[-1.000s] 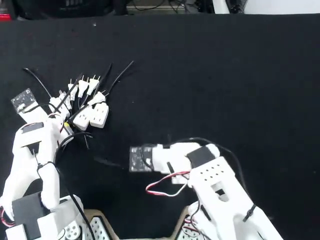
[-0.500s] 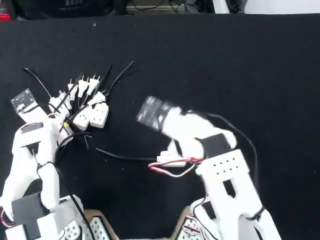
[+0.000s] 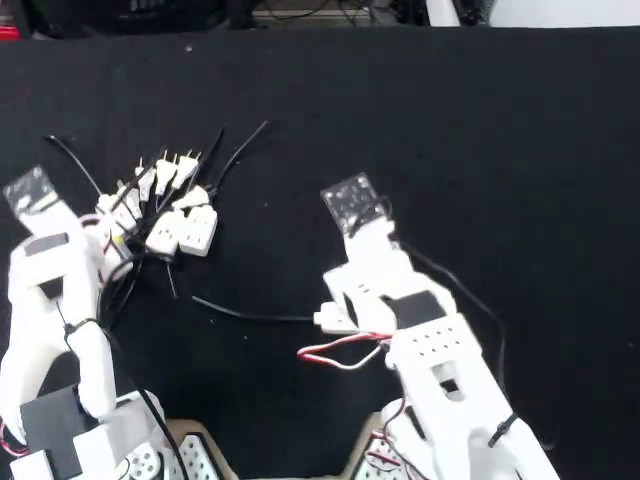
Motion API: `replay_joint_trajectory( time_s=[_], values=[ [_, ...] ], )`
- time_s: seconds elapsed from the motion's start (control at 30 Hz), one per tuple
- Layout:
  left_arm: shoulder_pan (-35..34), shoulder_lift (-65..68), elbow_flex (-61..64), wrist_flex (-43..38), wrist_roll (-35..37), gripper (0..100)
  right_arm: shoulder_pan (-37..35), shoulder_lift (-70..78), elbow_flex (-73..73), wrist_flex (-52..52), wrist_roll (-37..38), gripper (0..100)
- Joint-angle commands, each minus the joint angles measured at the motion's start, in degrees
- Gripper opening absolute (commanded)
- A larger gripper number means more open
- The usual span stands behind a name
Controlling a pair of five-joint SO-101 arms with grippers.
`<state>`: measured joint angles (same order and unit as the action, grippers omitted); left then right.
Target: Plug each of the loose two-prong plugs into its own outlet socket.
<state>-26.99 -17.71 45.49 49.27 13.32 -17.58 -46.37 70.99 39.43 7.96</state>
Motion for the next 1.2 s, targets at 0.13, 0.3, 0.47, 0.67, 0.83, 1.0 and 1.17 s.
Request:
replay_joint_trajectory(
  time_s=[0.13,0.3,0.47,0.67,0.83,1.0,1.17],
  values=[
    [5.1,4.3,-21.8,16.3,-16.1,19,1.8,-1.7,1.8,-3.8,-0.8,11.9],
    [6.9,13.8,-35.6,23.1,-21.5,28,1.8,-1.7,2.9,-5.3,-0.8,11.9],
    [11.4,22.9,-48.2,24.3,-30.1,28,1.8,-1.7,3.0,-5.3,-0.8,11.9],
    [12.2,33.8,-57.5,24.2,-36.7,20,3.0,-1.7,3.0,-5.3,-0.8,11.9],
    [10.8,40.5,-60.5,26.3,-45.9,21,6.5,-1.8,2.9,-7.0,-0.8,11.9],
    [10.8,44.5,-66.4,30.1,-47.3,20,6.9,-1.8,3.0,-7.2,-0.8,11.9],
    [10.8,48.1,-68.7,31.6,-47.6,20,6.9,-1.8,3.0,-7.2,-0.8,11.9]
  ],
)
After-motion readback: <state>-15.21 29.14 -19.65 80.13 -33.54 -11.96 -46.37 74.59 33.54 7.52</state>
